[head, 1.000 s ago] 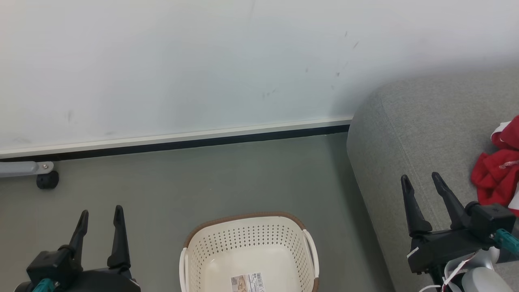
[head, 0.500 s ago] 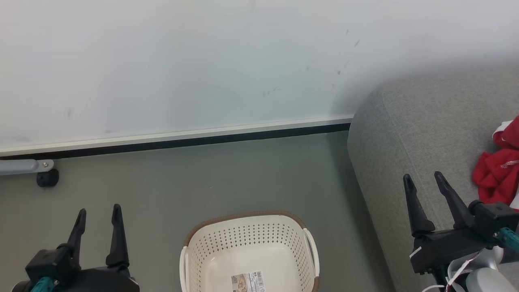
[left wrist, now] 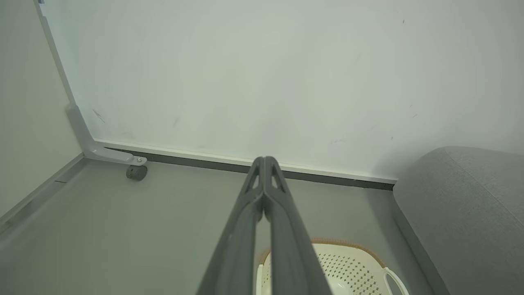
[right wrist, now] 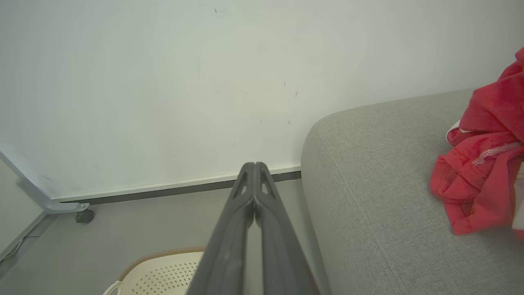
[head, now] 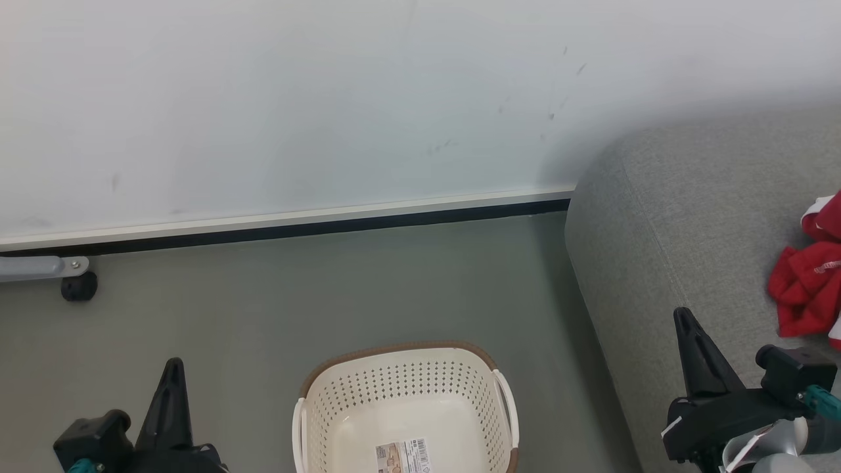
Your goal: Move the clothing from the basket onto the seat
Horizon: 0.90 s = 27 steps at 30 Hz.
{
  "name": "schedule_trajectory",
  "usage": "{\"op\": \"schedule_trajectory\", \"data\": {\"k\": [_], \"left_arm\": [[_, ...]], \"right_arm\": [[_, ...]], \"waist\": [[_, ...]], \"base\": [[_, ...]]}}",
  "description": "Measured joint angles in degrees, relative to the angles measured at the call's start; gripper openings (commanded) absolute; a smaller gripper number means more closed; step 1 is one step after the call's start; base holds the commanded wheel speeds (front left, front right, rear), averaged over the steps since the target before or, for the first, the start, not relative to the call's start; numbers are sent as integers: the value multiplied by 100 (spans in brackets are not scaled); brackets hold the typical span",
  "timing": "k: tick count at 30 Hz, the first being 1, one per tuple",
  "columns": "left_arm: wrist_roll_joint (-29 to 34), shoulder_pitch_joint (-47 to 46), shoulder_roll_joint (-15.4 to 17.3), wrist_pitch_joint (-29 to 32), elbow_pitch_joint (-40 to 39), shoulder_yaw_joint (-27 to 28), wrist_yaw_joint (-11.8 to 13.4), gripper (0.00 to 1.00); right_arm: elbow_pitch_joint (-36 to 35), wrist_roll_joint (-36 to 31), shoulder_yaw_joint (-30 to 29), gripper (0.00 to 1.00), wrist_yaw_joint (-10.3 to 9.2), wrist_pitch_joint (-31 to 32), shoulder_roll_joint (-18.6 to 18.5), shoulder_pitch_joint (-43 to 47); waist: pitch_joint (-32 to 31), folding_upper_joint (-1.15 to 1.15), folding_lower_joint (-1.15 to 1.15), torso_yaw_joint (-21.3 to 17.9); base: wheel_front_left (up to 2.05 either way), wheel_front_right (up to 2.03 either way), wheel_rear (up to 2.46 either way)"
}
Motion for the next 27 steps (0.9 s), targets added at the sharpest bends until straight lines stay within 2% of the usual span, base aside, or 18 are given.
{"op": "schedule_trajectory", "data": {"k": [27], "left_arm": [[-1949, -123, -230, 388, 335, 293, -355, 0]], "right_arm": [[341, 1946, -641, 0, 291, 323, 382, 0]], "waist": [[-52, 0, 0, 70]], "base": [[0, 0, 0]]}}
